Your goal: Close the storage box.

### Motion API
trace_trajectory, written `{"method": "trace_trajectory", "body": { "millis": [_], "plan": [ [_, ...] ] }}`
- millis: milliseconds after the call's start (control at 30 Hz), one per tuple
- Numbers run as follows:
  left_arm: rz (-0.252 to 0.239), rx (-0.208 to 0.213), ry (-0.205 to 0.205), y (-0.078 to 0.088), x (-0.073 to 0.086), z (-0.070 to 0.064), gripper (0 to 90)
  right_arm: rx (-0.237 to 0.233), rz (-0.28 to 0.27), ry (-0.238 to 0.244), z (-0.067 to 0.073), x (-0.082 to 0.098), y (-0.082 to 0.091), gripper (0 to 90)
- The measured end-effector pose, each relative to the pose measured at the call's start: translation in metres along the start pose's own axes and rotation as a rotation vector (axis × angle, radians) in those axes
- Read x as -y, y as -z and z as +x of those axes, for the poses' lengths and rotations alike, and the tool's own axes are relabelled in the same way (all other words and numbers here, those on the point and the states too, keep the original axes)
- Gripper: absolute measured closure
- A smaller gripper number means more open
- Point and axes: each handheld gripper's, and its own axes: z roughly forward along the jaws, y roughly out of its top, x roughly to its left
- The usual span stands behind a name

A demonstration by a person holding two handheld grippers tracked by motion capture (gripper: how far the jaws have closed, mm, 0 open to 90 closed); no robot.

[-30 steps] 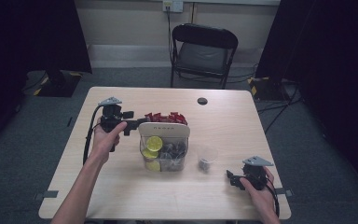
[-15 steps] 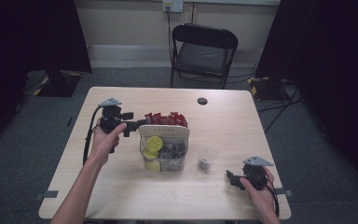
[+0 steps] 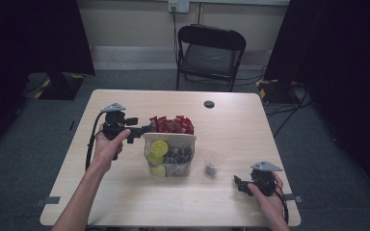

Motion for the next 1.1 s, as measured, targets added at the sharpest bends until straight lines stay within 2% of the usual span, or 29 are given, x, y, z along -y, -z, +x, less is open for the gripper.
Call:
{"method": "trace_trajectory", "body": {
  "millis": [300,667,833,1100],
  "plan": [
    [0.011,0.011,0.011,-0.0003,0.0020,0.0002,19.5,-0.001,0.000,0.001,-0.0002,-0.0001,-0.0002,12.9],
    [0.031,0.009,-0.005,0.0022,0.0042,-0.0031,19.0,0.000,0.001,0.000,0.0000,-0.0005,-0.0005,12.8],
    [0.025,0.023,-0.001,0.0027,0.0058,-0.0050,18.4,-0.001,0.001,0.000,0.0000,-0.0005,-0.0005,12.9],
    [0.041,0.035,-0.014,0.0048,0.0085,-0.0075,17.7,-0.001,0.001,0.001,-0.0001,-0.0005,-0.0005,12.9]
  ]
}}
